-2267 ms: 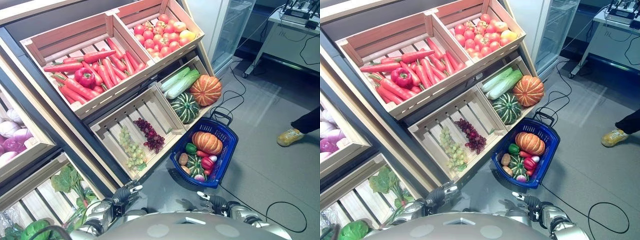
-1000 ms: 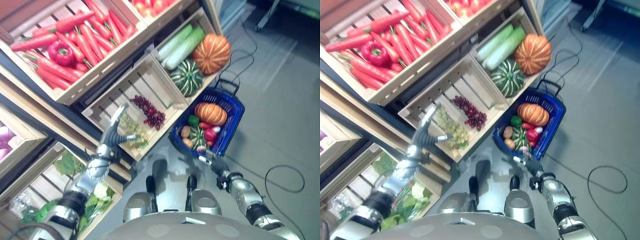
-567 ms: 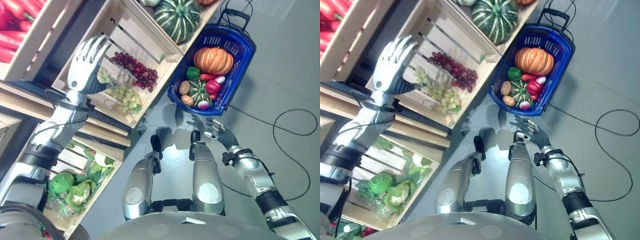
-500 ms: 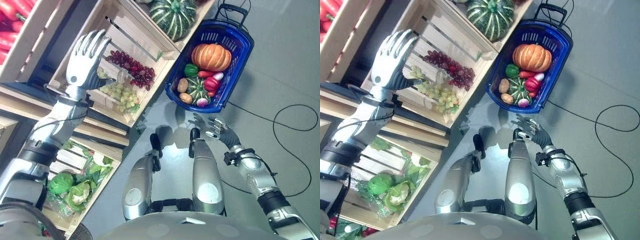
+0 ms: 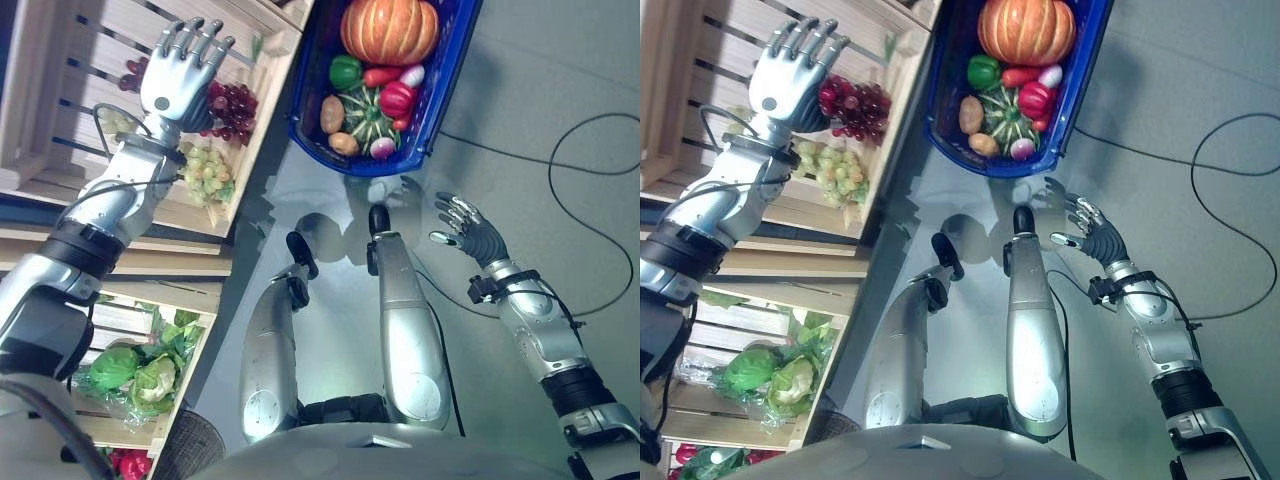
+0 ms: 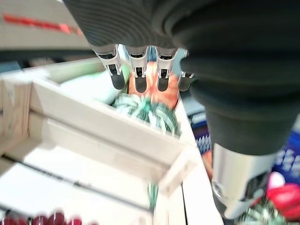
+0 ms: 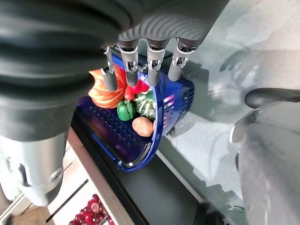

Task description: Pick up fruits and vegetables into the basket

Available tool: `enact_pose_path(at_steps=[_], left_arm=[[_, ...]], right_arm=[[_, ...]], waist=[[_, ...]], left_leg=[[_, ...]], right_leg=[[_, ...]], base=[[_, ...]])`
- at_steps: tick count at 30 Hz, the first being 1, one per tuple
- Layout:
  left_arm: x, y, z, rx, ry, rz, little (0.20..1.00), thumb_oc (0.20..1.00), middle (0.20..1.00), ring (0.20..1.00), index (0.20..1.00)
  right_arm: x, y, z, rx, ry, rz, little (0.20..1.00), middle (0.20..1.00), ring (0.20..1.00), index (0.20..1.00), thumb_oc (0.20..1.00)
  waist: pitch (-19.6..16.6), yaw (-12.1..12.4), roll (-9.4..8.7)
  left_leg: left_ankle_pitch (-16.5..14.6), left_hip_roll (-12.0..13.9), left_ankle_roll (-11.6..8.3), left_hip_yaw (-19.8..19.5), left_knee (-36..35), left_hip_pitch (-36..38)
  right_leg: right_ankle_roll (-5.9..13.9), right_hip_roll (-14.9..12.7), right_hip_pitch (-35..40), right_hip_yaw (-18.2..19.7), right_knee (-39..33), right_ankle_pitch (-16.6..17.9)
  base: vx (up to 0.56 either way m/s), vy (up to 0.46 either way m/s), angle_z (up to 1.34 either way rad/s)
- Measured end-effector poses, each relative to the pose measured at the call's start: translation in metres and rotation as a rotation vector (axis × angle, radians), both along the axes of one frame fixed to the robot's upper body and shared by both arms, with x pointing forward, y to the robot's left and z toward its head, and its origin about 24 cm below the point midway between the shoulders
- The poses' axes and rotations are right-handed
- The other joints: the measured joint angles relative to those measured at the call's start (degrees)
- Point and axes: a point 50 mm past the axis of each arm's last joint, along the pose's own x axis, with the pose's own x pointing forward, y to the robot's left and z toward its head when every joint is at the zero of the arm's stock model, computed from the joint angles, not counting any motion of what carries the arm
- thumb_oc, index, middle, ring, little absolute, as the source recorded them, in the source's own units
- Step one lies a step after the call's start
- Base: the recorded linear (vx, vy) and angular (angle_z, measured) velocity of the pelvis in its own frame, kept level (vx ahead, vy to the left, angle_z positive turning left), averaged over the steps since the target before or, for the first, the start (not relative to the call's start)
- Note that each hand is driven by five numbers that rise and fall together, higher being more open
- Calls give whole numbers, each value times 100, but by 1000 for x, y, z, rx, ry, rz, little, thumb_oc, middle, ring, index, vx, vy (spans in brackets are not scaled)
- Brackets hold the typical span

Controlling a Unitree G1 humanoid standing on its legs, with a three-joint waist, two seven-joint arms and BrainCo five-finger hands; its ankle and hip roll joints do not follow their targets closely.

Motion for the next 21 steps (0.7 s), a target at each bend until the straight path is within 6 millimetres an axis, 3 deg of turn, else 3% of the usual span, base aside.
enact_pose_path(at_steps=[8, 18, 21], left_arm=[[14, 25, -4, 115, 16, 224, 1000, 1000, 1000, 1000, 1000], [12, 67, -4, 226, 7, 535, 1000, 1000, 1000, 1000, 1000], [14, 67, -4, 219, 7, 557, 1000, 1000, 1000, 1000, 1000]], right_arm=[[4, -5, 20, -23, -70, 9, 1000, 1000, 1000, 1000, 1000], [12, -10, 39, -33, -134, -23, 1000, 1000, 1000, 1000, 1000], [15, -12, 45, -40, -153, -33, 1000, 1000, 1000, 1000, 1000]], waist=[[0, -112, 2], [-1, -166, 1], [0, -167, 1]], left_leg=[[-109, 7, 1, 150, 277, -557], [-247, 89, 14, 238, 832, -1298], [-324, 98, 40, 241, 1046, -1514]], right_leg=[[-6, 19, -705, 243, 278, -6], [-15, 74, -1475, 439, 665, -9], [-14, 80, -1668, 495, 794, -11]], base=[[29, 52, -10], [26, 55, -4], [17, 37, -3]])
